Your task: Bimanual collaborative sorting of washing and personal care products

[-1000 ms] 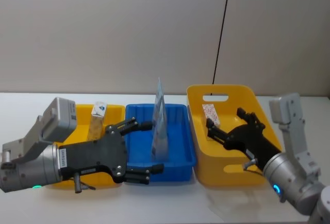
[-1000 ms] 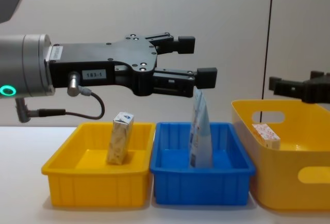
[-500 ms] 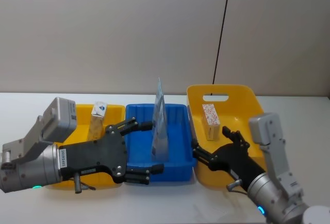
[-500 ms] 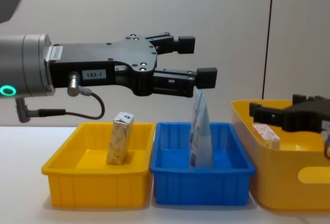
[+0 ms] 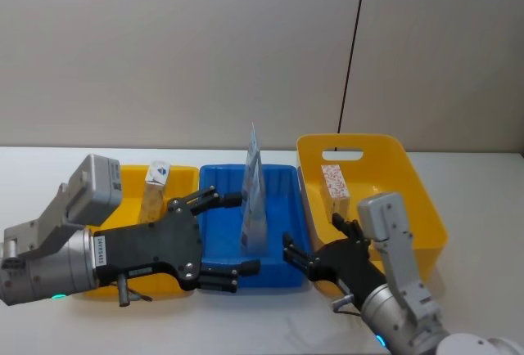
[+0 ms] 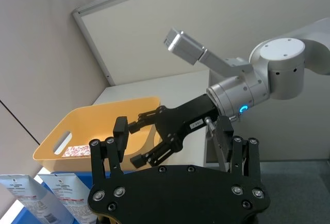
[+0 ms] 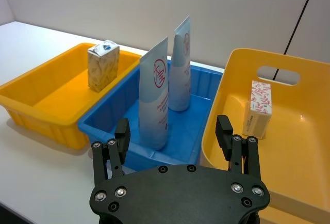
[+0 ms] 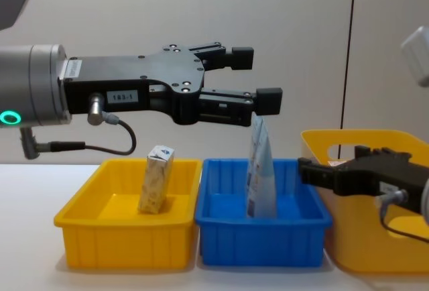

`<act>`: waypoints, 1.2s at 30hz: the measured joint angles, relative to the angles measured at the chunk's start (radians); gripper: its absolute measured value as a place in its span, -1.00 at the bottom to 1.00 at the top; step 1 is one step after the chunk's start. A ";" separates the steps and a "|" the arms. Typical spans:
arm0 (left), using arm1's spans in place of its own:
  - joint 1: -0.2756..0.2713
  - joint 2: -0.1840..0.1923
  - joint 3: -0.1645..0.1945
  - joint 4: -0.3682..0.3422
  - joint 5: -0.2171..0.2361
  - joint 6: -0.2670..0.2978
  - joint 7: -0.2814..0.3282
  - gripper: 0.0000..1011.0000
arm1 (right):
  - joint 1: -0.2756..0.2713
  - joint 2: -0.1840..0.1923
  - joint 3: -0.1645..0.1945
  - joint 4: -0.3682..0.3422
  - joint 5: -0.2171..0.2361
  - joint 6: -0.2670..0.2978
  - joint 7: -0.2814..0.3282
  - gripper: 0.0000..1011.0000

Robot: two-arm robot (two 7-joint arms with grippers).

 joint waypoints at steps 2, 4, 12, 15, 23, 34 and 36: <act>0.000 0.000 0.000 0.000 0.000 0.000 0.000 0.98 | 0.006 -0.007 -0.004 0.010 -0.006 -0.001 -0.003 0.99; 0.000 0.000 0.000 0.000 0.000 0.000 0.000 0.98 | 0.015 -0.018 -0.010 0.027 -0.014 -0.003 -0.006 0.99; 0.000 0.000 0.000 0.000 0.000 0.000 0.000 0.98 | 0.054 -0.053 -0.024 0.088 -0.038 -0.011 -0.011 0.99; 0.000 0.000 0.000 0.000 0.000 0.000 0.000 0.98 | 0.080 -0.068 -0.031 0.123 -0.048 -0.016 -0.009 0.99; 0.000 0.000 0.000 0.000 0.000 0.000 0.000 0.98 | 0.132 -0.091 -0.040 0.195 -0.066 -0.034 0.011 0.99; 0.000 0.000 0.000 0.000 0.000 0.000 0.000 0.98 | 0.208 -0.120 -0.054 0.299 -0.089 -0.059 0.045 0.99; 0.000 0.000 0.000 0.000 0.000 0.000 0.000 0.98 | 0.222 -0.126 -0.056 0.320 -0.094 -0.065 0.052 0.99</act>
